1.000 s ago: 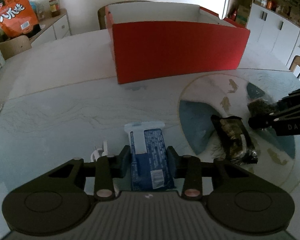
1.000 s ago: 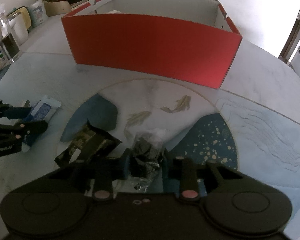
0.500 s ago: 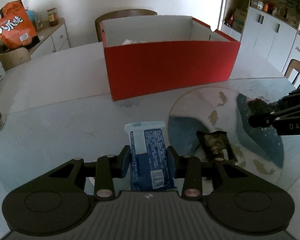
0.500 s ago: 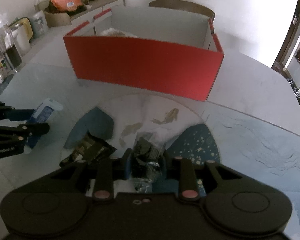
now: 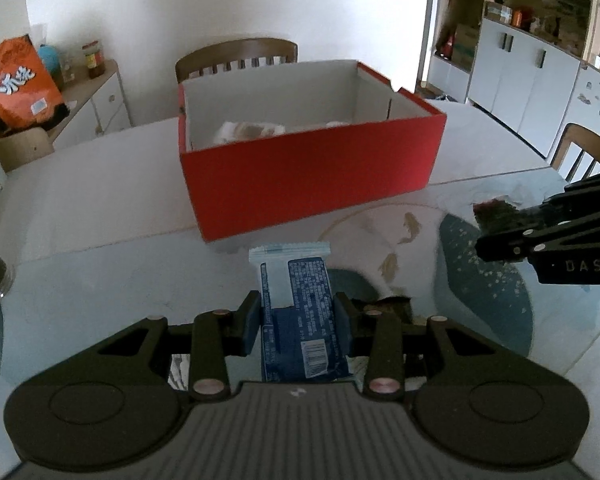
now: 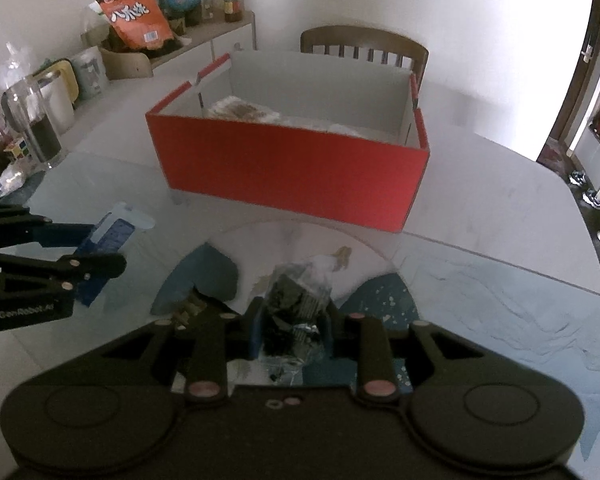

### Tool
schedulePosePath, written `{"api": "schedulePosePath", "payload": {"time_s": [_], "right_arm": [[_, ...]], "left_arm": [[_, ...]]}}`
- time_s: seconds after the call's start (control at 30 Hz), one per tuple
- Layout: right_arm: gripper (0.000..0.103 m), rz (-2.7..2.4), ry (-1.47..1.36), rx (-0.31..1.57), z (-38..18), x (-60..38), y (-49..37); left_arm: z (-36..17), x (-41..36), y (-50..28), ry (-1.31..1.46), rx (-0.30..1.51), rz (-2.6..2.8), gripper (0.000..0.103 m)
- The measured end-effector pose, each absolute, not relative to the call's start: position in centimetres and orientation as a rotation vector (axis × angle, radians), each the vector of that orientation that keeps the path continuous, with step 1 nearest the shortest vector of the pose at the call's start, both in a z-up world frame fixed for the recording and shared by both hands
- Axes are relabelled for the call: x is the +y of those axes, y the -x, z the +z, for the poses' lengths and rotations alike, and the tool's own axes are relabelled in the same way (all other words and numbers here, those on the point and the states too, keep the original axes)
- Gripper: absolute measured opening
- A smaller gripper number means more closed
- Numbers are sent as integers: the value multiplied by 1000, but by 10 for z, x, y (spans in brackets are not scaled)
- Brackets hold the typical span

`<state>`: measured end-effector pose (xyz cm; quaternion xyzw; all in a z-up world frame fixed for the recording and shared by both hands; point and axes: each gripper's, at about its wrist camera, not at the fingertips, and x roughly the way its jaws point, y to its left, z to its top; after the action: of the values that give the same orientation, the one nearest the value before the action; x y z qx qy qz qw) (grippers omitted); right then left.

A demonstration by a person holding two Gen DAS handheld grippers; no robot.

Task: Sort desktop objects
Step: 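Lift the wrapped bar and snack packet with both grippers over the red box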

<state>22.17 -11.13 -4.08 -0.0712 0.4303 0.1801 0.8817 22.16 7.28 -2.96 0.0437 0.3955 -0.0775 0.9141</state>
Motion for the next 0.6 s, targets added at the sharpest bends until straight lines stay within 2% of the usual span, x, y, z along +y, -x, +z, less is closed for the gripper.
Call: {"api": "schedulePosePath", "payload": {"time_s": [0.6], "right_arm": [[27, 395, 160, 813, 7, -117, -234]], "left_arm": [[30, 62, -248, -113, 740, -183, 37]]}}
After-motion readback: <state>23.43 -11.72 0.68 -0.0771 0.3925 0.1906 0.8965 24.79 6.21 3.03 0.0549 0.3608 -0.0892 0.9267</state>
